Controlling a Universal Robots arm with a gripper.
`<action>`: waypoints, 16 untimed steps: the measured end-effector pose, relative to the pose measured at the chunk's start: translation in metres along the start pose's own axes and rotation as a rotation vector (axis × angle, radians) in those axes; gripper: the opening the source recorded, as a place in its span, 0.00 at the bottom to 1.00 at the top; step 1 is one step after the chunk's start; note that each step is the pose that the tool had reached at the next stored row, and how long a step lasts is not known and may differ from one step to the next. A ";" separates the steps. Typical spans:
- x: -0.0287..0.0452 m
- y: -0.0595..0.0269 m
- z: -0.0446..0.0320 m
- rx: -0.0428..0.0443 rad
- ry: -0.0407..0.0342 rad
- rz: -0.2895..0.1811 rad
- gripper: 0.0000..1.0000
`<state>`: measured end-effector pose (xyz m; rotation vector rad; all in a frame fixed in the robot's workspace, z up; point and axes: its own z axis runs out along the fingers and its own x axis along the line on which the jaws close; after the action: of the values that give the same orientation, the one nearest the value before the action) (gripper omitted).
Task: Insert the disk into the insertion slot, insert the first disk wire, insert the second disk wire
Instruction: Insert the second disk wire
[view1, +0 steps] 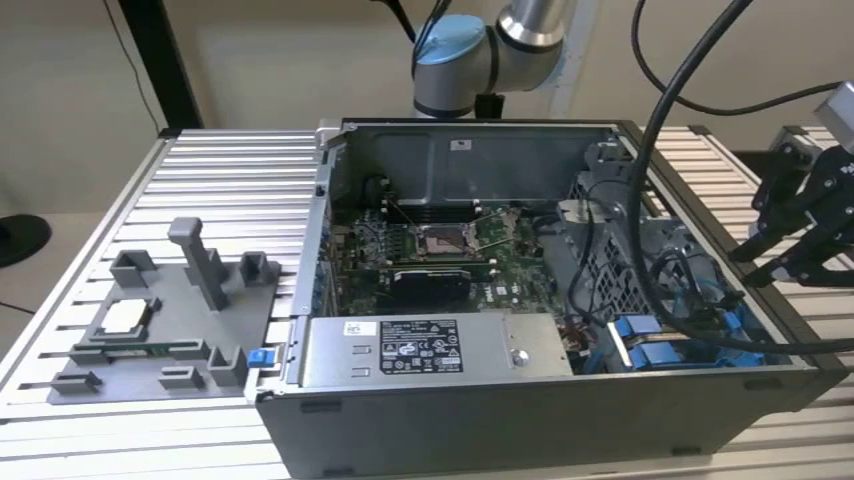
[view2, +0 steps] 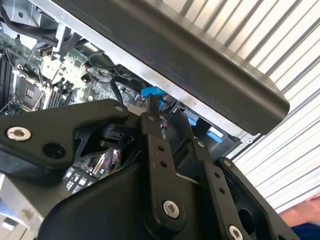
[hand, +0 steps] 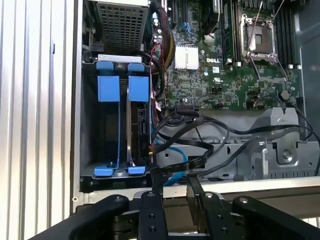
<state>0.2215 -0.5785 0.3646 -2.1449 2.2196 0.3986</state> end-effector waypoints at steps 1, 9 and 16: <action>0.0002 -0.0001 0.0008 -0.0002 -0.0019 0.000 1.00; 0.0051 -0.0005 0.0011 -0.0015 -0.0174 -0.003 1.00; 0.0231 -0.0006 0.0002 -0.0052 -0.0285 -0.003 1.00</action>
<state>0.2209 -0.6011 0.3598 -2.1311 2.2025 0.4325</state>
